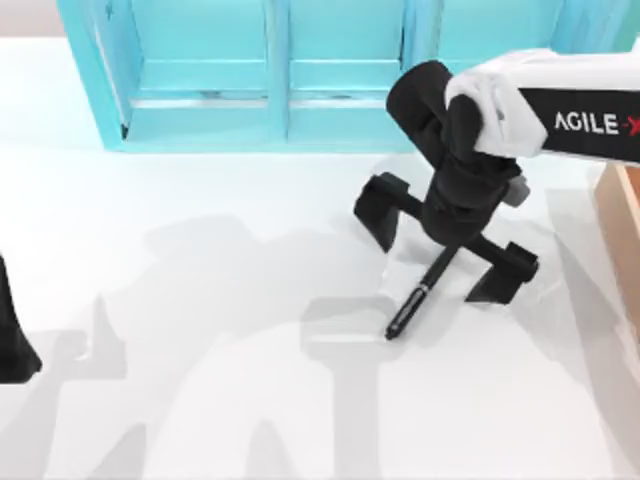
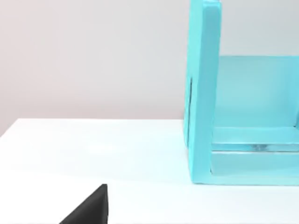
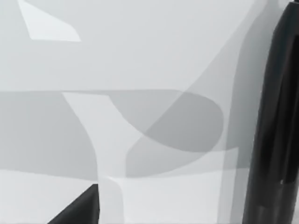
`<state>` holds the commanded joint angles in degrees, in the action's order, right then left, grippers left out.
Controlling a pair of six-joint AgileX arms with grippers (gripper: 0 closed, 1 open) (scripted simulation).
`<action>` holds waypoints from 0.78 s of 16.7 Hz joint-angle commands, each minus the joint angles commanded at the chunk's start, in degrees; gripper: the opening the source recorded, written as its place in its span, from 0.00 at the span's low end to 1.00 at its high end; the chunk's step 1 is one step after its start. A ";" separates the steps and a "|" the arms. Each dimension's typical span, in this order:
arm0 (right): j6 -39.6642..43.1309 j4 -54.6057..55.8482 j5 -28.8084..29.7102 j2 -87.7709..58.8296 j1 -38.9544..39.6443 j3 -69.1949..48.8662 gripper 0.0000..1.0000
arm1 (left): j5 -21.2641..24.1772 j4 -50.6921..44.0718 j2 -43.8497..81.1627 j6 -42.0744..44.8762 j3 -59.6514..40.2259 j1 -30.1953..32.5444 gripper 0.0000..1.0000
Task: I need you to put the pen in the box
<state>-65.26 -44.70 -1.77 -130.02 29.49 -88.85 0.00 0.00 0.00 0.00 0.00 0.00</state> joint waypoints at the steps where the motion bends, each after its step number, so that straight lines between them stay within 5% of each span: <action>1: 0.00 0.00 0.00 0.00 0.00 0.00 1.00 | 0.00 0.00 0.00 0.00 0.00 0.00 1.00; 2: 0.00 0.00 0.00 0.00 0.00 0.00 1.00 | 0.00 0.00 0.00 0.00 0.00 0.00 1.00; 13: 0.00 0.00 0.00 0.00 0.00 0.00 0.17 | 0.00 0.00 0.00 0.00 0.00 0.00 1.00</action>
<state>-65.26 -44.70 -1.77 -130.02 29.49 -88.85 0.00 0.00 0.00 0.00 0.00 0.00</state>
